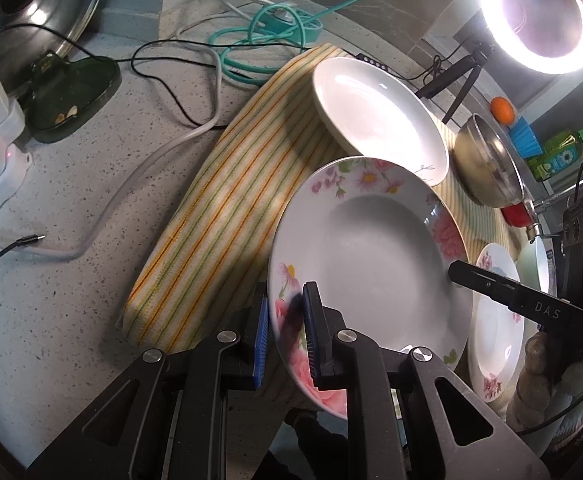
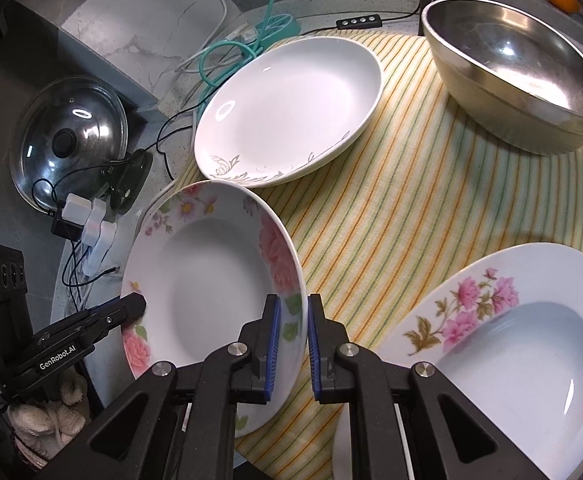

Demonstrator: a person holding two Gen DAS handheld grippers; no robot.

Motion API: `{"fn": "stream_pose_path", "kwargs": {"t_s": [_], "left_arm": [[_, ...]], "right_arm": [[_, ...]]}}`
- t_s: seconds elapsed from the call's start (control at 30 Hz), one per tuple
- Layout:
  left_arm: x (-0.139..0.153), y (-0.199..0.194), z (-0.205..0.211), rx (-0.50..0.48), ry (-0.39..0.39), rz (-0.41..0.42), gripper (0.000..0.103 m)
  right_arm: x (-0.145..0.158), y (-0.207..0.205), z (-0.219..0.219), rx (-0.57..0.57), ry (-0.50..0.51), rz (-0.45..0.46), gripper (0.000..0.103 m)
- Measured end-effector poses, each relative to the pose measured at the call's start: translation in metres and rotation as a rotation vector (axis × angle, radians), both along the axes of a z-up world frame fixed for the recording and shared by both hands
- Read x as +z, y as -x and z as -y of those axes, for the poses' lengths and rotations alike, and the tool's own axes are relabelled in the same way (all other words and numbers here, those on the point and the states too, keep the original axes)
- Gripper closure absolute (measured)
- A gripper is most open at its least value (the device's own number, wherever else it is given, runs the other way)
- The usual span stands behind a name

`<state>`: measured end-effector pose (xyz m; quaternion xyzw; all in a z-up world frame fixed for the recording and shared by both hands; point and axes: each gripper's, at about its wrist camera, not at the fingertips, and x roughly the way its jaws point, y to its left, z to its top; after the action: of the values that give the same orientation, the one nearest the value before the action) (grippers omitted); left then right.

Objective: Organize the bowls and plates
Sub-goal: 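Lift the rose-patterned plate and lower it onto the pink-flowered plate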

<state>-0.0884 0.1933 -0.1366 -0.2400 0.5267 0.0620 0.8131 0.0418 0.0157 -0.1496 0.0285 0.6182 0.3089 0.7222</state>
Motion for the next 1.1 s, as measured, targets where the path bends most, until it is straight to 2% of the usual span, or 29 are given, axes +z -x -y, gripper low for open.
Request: {"fn": "stream_pose_path", "kwargs": {"t_s": [0.4,1.1], "left_arm": [[0.016,-0.028,0.042,-0.126,0.011,0.041,0.088],[0.016,-0.064,0.134,-0.347,0.025,0.041,0.088]], "right_arm": [[0.025,0.004,0.058,-0.115,-0.009,0.036,0.091],[0.029,0.013,0.17,-0.338,0.017,0.039,0.091]]}}
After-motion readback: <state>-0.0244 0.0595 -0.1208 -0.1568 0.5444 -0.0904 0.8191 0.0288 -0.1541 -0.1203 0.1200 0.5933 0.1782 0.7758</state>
